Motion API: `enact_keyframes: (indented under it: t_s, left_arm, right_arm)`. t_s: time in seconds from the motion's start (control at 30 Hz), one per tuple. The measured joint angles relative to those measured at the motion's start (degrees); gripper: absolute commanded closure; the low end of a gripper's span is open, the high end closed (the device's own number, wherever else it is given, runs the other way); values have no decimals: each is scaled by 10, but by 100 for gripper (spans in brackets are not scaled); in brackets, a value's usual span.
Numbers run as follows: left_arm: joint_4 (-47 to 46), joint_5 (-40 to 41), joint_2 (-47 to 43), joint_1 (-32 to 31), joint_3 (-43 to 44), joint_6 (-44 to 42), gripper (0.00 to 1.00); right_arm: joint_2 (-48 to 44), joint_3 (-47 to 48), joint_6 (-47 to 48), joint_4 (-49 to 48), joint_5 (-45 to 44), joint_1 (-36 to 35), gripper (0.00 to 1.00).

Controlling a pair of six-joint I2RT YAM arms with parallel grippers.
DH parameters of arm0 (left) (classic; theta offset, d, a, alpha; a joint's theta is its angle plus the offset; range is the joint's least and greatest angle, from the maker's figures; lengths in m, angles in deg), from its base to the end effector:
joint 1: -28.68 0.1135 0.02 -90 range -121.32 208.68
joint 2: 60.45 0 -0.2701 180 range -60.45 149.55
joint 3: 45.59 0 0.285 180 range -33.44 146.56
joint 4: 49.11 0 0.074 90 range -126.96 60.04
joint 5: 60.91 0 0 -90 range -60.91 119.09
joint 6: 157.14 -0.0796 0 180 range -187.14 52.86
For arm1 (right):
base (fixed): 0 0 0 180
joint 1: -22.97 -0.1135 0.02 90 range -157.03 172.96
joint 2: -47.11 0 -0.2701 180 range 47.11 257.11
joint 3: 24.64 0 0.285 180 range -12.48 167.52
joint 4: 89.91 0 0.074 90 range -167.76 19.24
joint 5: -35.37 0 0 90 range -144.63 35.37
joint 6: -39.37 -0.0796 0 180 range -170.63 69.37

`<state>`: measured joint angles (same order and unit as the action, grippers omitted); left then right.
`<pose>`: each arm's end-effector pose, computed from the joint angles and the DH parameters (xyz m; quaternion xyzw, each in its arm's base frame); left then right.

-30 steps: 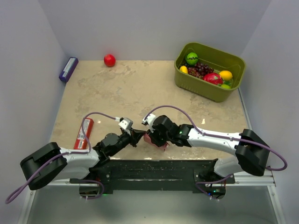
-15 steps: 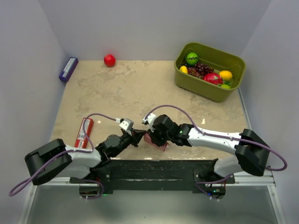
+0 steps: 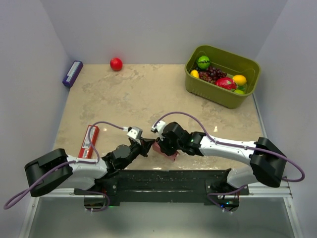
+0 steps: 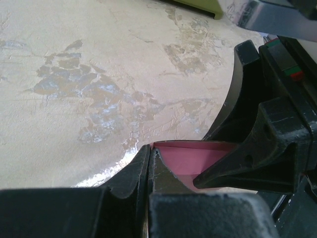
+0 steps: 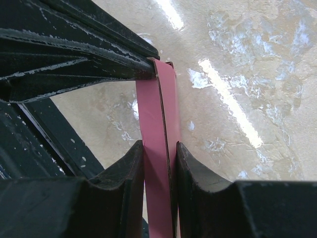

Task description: Fold the paper box

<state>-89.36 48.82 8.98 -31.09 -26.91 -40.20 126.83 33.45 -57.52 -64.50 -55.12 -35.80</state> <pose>0.1500 -0.2041 0.1185 0.1090 0.7576 -0.3367 0.5485 0.1776 0.2916 0.1618 -0.4056 0.8375 0.1952 0.3098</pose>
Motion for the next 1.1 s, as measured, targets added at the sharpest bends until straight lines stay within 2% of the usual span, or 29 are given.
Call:
enact_keyframes:
  t_s: [0.13,0.3,0.43,0.47,0.53,0.67,0.77,1.1]
  left_arm:
    - [-5,15,16,-7,6,3,100]
    - [2,47,48,-24,32,6,100]
    - [35,69,55,-40,58,5,100]
    - [47,75,57,-44,66,5,100]
    - [66,82,61,-51,80,4,100]
    - [118,102,68,-64,115,2,100]
    - [156,115,76,-77,144,-2,100]
    - [225,153,108,-104,202,-10,100]
  right_arm:
    - [0,0,-1,0,0,0,93]
    - [-3,0,-7,7,-5,4,85]
    - [-9,-1,-12,19,-17,5,75]
    - [-12,-2,-13,22,-20,5,68]
    - [-16,-3,-16,29,-26,5,63]
    - [-21,-3,-25,40,-37,5,45]
    - [-31,-3,-37,47,-49,3,39]
    - [-84,-1,-87,112,-113,5,33]
